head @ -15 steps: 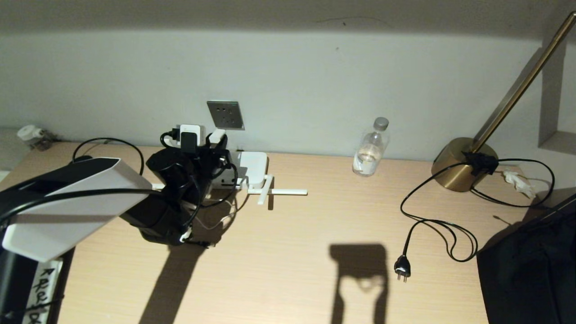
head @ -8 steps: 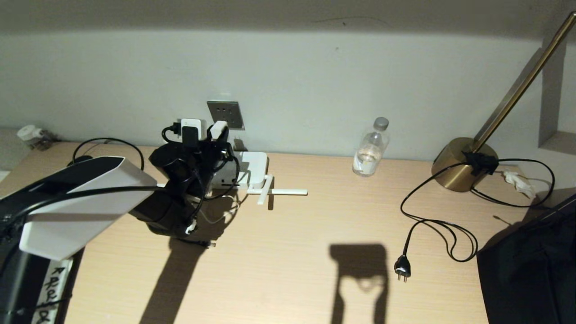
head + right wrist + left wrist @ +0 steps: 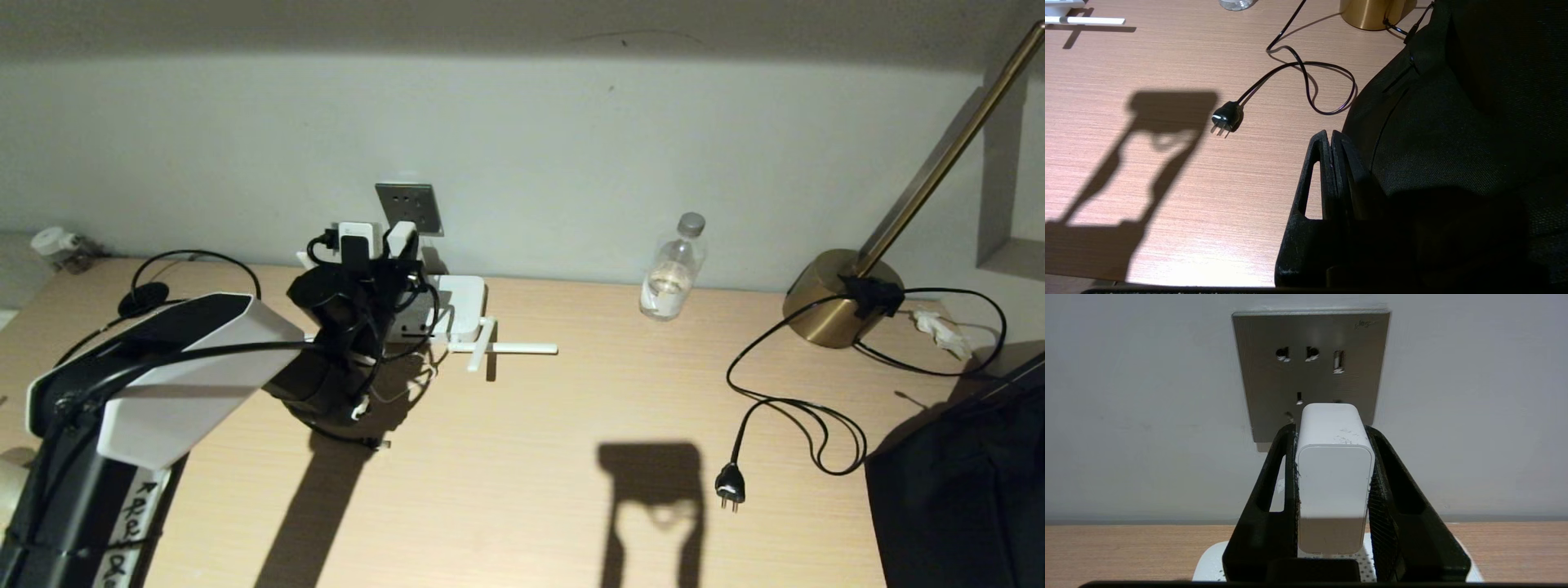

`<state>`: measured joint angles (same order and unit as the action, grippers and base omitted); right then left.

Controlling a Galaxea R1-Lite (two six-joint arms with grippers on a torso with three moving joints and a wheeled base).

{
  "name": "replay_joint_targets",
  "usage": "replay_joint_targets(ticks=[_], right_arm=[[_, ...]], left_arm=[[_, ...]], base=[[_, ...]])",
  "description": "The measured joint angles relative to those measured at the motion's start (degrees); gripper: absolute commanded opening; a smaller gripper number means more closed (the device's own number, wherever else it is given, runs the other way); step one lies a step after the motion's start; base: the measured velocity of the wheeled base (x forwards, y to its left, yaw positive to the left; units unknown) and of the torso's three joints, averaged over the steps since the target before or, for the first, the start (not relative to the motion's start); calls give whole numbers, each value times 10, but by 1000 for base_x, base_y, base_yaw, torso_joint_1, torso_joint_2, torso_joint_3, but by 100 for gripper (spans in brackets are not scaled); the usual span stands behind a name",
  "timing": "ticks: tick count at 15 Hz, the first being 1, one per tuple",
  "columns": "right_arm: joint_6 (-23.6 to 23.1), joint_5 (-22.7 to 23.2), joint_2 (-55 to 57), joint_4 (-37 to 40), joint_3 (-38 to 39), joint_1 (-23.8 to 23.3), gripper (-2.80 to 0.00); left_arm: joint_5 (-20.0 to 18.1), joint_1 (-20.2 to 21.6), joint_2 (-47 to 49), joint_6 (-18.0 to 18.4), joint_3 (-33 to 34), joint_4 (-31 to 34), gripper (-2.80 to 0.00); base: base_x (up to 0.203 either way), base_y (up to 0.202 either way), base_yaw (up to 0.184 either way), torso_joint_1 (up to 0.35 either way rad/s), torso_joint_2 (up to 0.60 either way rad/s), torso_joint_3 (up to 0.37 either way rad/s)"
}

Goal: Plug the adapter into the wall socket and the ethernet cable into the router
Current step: Plug plug into socket

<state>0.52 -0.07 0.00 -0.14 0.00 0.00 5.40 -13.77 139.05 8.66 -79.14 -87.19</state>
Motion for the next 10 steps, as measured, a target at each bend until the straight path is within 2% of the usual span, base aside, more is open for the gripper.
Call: replay_joint_targets(ticks=[7, 10], right_arm=[[-1, 0, 0, 0, 0, 0, -280], [0, 0, 0, 0, 0, 0, -280]], left_arm=[[4, 1, -1, -3, -7, 0, -280], [-11, 2, -11, -3, -18, 0, -280]], base=[[0, 0, 0, 0, 0, 0], [0, 0, 0, 0, 0, 0]])
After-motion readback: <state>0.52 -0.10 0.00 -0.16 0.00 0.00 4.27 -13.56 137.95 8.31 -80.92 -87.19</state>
